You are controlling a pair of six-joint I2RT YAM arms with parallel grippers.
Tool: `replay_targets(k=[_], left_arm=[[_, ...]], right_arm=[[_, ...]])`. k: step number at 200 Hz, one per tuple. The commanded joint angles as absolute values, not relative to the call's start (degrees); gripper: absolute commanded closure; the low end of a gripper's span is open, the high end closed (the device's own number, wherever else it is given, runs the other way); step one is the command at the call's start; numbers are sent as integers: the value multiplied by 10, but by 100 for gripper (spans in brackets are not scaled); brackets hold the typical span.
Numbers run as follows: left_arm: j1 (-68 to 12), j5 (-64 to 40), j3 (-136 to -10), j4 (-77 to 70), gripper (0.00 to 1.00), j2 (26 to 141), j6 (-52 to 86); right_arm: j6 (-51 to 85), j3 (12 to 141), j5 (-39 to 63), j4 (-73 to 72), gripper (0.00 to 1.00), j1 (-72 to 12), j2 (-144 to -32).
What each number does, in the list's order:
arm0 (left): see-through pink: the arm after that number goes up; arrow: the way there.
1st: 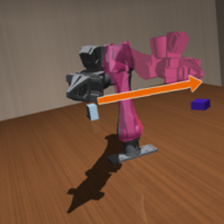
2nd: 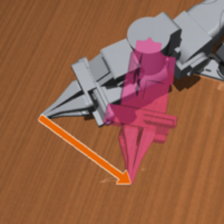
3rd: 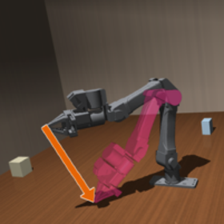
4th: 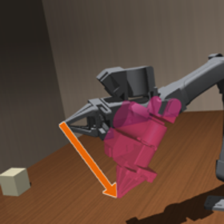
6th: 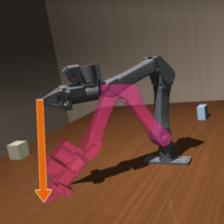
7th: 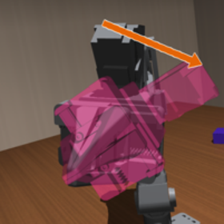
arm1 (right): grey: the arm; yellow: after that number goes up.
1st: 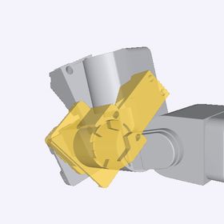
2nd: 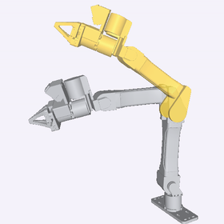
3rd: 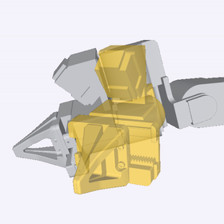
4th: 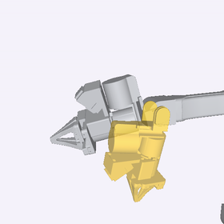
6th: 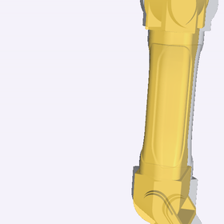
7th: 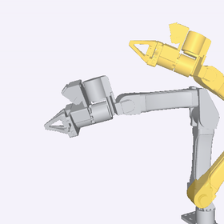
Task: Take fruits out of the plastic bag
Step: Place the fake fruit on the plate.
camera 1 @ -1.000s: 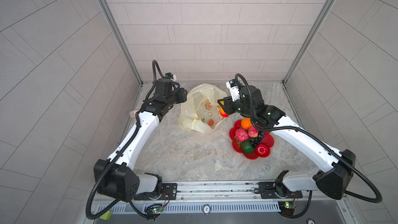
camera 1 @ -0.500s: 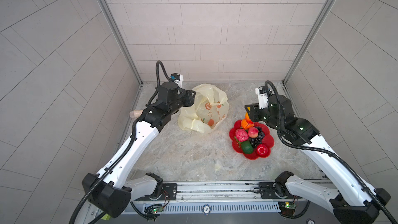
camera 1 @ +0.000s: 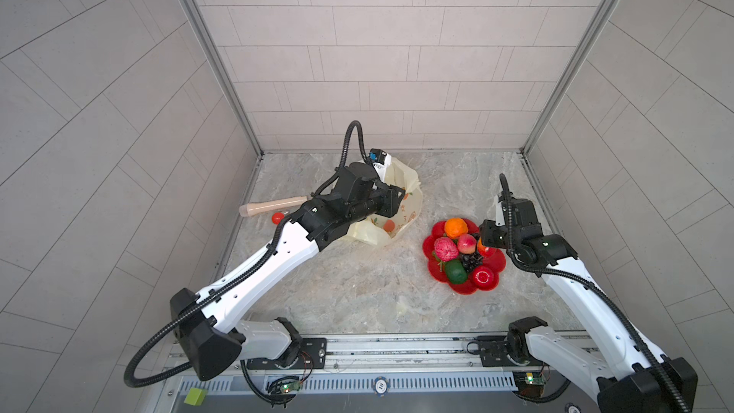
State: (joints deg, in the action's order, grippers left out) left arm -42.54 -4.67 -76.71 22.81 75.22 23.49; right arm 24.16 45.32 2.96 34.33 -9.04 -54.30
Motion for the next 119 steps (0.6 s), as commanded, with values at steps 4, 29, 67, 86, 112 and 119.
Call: replay_targets(k=[4, 29, 67, 86, 112, 119], left_arm=[[-429, -27, -775, 228, 52, 748, 230], [-429, -23, -774, 228, 52, 750, 230], [-429, -14, -773, 225, 52, 748, 230], [-429, -1, -763, 218, 52, 738, 228], [-429, 14, -750, 214, 51, 725, 223], [-429, 17, -747, 214, 51, 722, 222]], right_arm=[[260, 431, 30, 339, 69, -70, -516], [257, 407, 22, 335, 69, -52, -515], [244, 388, 40, 286, 68, -36, -549], [239, 385, 41, 274, 67, -34, -569], [234, 374, 41, 253, 62, -32, -584], [233, 372, 40, 250, 62, -32, -590]])
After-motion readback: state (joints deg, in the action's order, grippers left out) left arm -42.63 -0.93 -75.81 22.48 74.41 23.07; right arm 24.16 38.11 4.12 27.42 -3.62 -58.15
